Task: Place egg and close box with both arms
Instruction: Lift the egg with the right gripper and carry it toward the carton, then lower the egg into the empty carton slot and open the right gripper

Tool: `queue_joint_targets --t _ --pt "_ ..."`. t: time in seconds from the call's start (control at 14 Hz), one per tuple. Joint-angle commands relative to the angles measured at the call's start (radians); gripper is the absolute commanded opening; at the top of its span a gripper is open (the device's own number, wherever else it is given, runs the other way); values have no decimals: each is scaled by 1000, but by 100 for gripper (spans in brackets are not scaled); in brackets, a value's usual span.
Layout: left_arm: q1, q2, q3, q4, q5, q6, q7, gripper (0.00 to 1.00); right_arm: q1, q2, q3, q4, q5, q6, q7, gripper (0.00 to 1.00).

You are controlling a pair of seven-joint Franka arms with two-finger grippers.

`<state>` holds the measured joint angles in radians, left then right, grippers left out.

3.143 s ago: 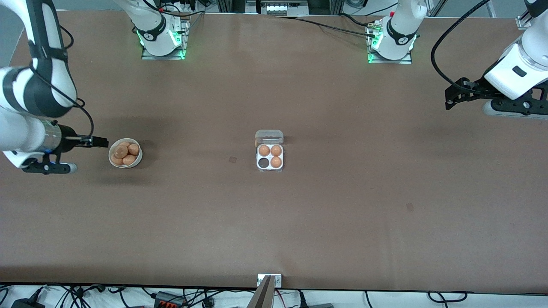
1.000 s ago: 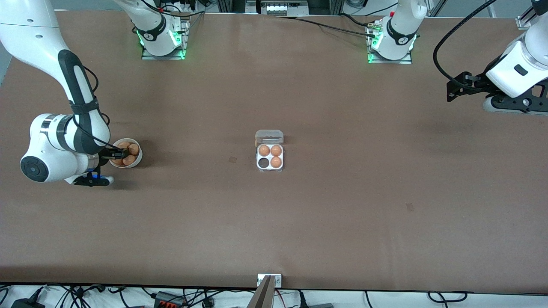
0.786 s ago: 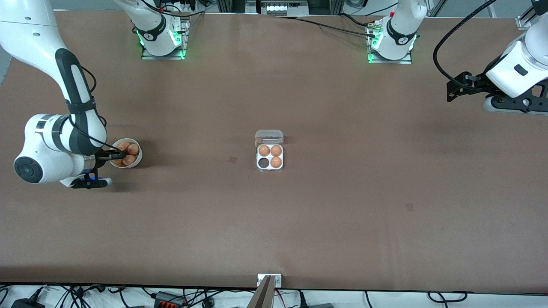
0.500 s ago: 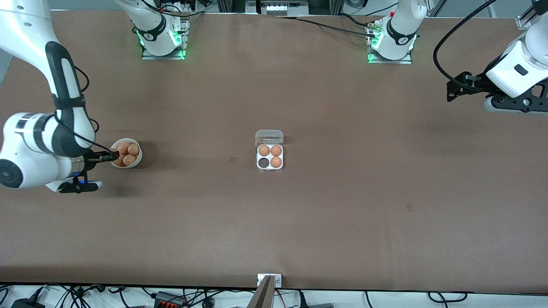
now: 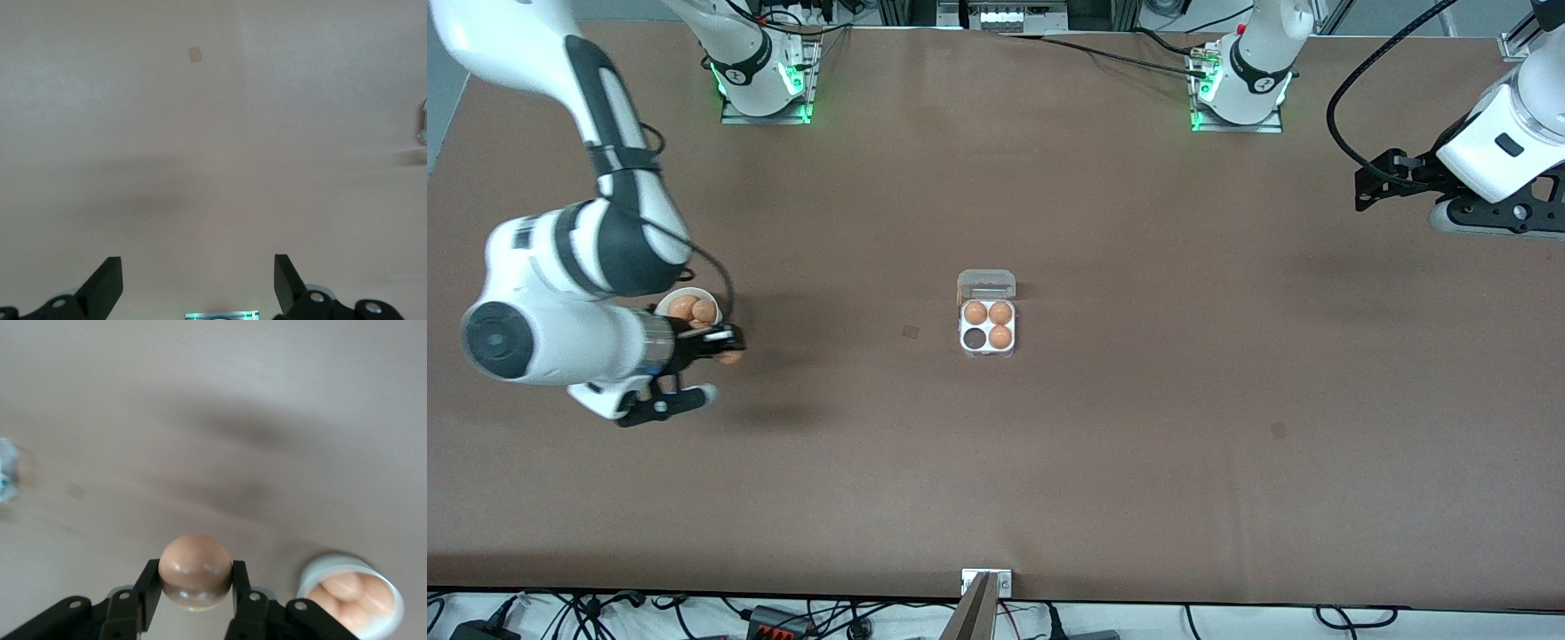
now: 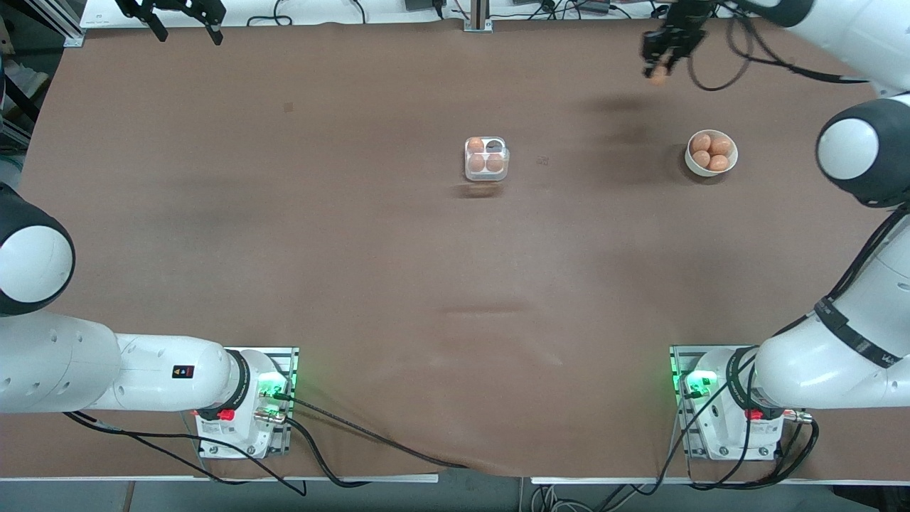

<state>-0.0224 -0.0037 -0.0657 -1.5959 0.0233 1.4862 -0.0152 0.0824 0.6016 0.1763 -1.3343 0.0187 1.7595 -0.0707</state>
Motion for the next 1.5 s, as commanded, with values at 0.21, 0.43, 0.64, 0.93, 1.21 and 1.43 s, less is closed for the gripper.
queue_joint_targets --t 0.21,0.43,0.64,0.93,1.21,1.43 --pt "4 34 -2 31 -11 -15 6 100 168 73 -3 18 183 187 92 12" --pt "-2 39 -2 31 -13 -17 6 100 220 107 -3 14 234 260 124 12" --pt "-2 53 -3 31 -13 -15 6 100 272 164 -3 14 237 382 195 12" --pt "-2 71 -3 59 -13 -17 4 100 313 224 -3 12 239 463 252 12" --pt "2 71 -2 71 -13 -15 6 100 364 254 -3 12 253 532 334 12" --pt "7 71 -2 73 -13 -15 6 100 390 251 -3 -12 251 526 367 12"
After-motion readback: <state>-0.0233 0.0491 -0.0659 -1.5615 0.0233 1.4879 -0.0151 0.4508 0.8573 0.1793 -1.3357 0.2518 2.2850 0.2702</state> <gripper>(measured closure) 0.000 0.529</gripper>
